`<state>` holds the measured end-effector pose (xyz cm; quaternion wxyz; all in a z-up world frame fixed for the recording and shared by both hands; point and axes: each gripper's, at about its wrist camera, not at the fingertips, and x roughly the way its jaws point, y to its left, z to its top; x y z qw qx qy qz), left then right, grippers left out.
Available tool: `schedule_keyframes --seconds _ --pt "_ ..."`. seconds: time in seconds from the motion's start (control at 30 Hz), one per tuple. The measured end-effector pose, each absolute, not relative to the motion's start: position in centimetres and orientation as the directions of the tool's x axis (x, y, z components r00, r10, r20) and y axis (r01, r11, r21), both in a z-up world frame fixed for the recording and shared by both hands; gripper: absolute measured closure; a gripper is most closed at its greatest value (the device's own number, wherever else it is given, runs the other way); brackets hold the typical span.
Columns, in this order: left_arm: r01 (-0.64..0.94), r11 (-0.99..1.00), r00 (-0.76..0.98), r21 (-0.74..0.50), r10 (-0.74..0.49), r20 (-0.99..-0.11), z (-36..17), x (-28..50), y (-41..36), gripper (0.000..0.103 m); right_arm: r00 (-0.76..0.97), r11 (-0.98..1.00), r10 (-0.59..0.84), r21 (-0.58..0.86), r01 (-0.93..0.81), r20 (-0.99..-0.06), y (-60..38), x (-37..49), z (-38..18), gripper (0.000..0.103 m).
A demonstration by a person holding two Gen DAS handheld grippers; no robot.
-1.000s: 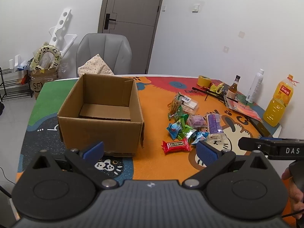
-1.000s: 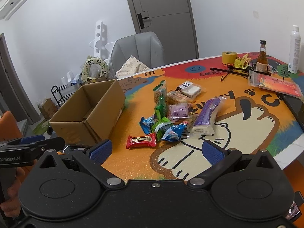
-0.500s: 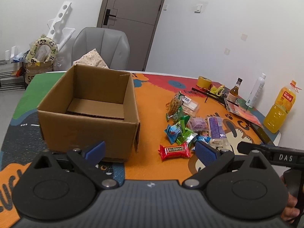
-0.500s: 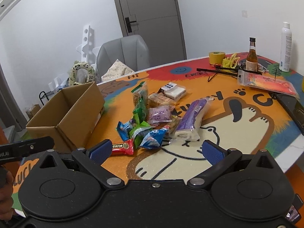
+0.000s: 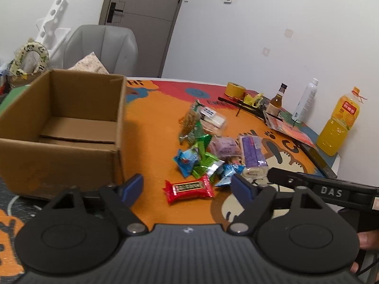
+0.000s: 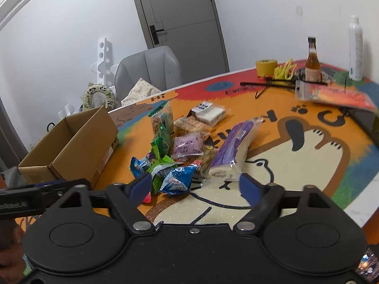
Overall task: Organize snacks
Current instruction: 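Grasp the blue wrapped snack with the right gripper while the left gripper grasps the red candy bar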
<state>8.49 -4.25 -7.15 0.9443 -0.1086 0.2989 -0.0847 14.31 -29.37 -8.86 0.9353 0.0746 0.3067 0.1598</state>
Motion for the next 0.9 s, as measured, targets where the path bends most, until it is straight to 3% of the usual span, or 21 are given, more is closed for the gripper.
schedule_keyframes --seconds 0.07,0.23,0.53,0.9 --pt "0.104 0.959 0.799 -0.262 -0.238 -0.553 -7.6 9.0 -4.6 0.029 0.747 0.931 0.362 0.259 -0.259 -0.557 -29.4 14.6 -9.3 0.036" --pt "0.111 0.958 0.774 -0.264 -0.250 -0.582 -8.9 10.5 -5.3 0.031 0.726 0.917 0.394 0.296 -0.268 -0.563 -29.2 15.5 -10.2 0.042" --pt "0.076 0.969 0.734 -0.236 -0.215 -0.644 -10.8 13.1 -5.9 0.031 0.703 0.906 0.416 0.333 -0.262 -0.577 -28.6 17.3 -11.3 0.042" --pt "0.059 0.980 0.731 -0.191 -0.173 -0.660 -12.2 14.4 -7.1 0.030 0.665 0.894 0.442 0.356 -0.272 -0.602 -27.1 19.5 -12.4 0.042"
